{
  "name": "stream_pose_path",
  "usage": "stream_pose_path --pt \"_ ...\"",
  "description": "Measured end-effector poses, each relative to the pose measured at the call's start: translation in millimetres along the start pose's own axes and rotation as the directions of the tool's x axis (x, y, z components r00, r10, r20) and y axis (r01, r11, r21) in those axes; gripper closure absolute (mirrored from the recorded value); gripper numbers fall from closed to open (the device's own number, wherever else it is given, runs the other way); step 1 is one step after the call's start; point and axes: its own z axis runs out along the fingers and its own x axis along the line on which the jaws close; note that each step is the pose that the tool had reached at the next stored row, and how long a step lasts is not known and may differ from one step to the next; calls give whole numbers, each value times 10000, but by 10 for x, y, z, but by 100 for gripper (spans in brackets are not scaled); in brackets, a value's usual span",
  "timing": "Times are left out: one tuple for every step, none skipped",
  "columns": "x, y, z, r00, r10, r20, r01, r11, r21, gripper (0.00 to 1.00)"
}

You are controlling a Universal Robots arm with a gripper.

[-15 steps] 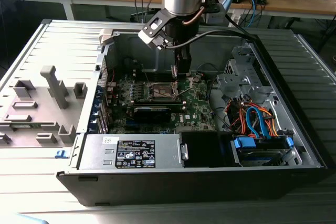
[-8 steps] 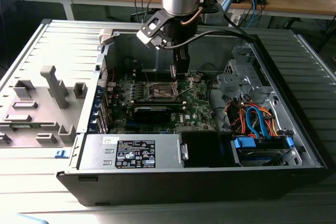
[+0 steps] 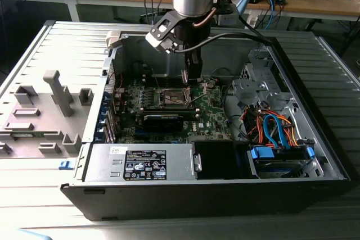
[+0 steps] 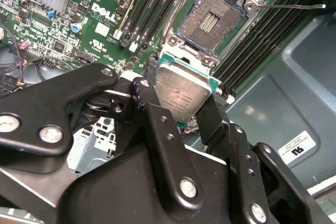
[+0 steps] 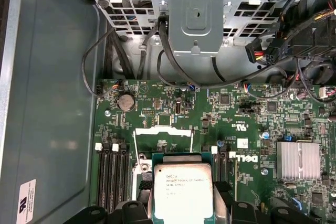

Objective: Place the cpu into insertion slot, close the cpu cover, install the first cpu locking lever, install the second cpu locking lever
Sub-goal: 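Place the cpu into insertion slot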

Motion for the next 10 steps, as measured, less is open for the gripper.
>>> stream_pose_path --pt "0 -1 1 10000 0 -1 0 10000 0 45" --pt "0 -2 2 10000 0 0 0 10000 0 45" --pt "0 -2 3 10000 0 0 0 10000 0 45" --pt "0 -2 3 10000 0 0 0 10000 0 45" --pt "0 -3 3 10000 0 0 0 10000 0 45" --pt "0 -4 3 10000 1 0 -1 10000 -1 45" --pt "0 -3 3 10000 0 1 0 10000 0 45" --pt "0 -4 8 10000 0 1 0 10000 0 45" --pt "0 -4 16 10000 0 2 0 10000 0 45" --pt "0 -4 17 10000 0 1 0 10000 -1 45"
